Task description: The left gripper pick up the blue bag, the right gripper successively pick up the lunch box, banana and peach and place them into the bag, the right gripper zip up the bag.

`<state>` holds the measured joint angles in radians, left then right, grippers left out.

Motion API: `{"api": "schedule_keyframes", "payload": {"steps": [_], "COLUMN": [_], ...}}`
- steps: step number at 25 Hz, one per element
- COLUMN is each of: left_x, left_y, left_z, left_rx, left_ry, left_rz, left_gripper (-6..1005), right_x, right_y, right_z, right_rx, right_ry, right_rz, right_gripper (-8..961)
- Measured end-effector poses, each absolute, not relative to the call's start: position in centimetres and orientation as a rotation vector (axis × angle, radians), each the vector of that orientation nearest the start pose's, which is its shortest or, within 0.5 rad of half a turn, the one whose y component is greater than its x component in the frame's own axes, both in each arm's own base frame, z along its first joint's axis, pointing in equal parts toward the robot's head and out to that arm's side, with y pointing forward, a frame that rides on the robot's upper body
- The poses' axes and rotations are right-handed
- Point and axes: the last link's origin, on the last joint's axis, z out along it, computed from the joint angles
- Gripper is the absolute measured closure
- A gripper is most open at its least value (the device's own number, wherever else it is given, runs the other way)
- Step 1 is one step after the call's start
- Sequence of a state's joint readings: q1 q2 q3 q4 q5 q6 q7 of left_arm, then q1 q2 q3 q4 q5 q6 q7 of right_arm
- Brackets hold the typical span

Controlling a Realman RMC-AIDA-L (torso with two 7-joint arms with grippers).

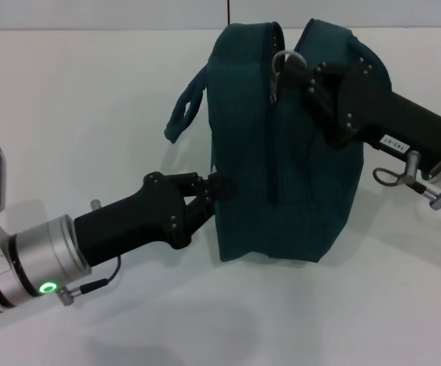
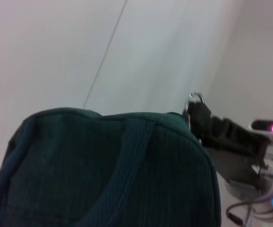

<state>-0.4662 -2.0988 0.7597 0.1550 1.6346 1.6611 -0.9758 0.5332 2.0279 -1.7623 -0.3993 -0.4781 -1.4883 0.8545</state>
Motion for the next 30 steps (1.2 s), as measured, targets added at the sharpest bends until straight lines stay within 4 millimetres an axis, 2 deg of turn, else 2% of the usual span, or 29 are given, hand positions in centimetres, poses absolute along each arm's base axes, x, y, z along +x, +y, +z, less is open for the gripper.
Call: {"api": "schedule_keyframes", "payload": {"steps": [7, 15, 19, 25, 30], "left_x": [-25.9, -26.2, -26.5, -27.6, -27.8], "left_y": [26.1, 25.9, 26.1, 26.8, 27.8], "left_z": [-6.7, -6.6, -6.0, -4.3, -3.9], "left_rx": [-2.585, -2.589, -2.538, -2.35, -2.296], "left_ry": [-0.643, -0.609, -0.616, -0.622, -0.624], "left_rz": [-1.204, -1.186, -1.198, -1.227, -1.201], "left_gripper": [925, 929, 930, 930, 931], "right_x": [17.9, 18.6, 19.3, 20.0, 20.2], "right_y": [33.2, 34.1, 33.5, 31.4, 31.5], "right_z": [-2.6, -2.2, -2.2, -1.9, -2.3], "right_rx": [-2.33, -2.282, -2.266, -2.258, -2.274], "right_ry": [0.284, 0.322, 0.303, 0.238, 0.255], "right_rz": [1.477, 1.434, 1.421, 1.477, 1.454], "right_gripper": [944, 944, 944, 944, 944]}}
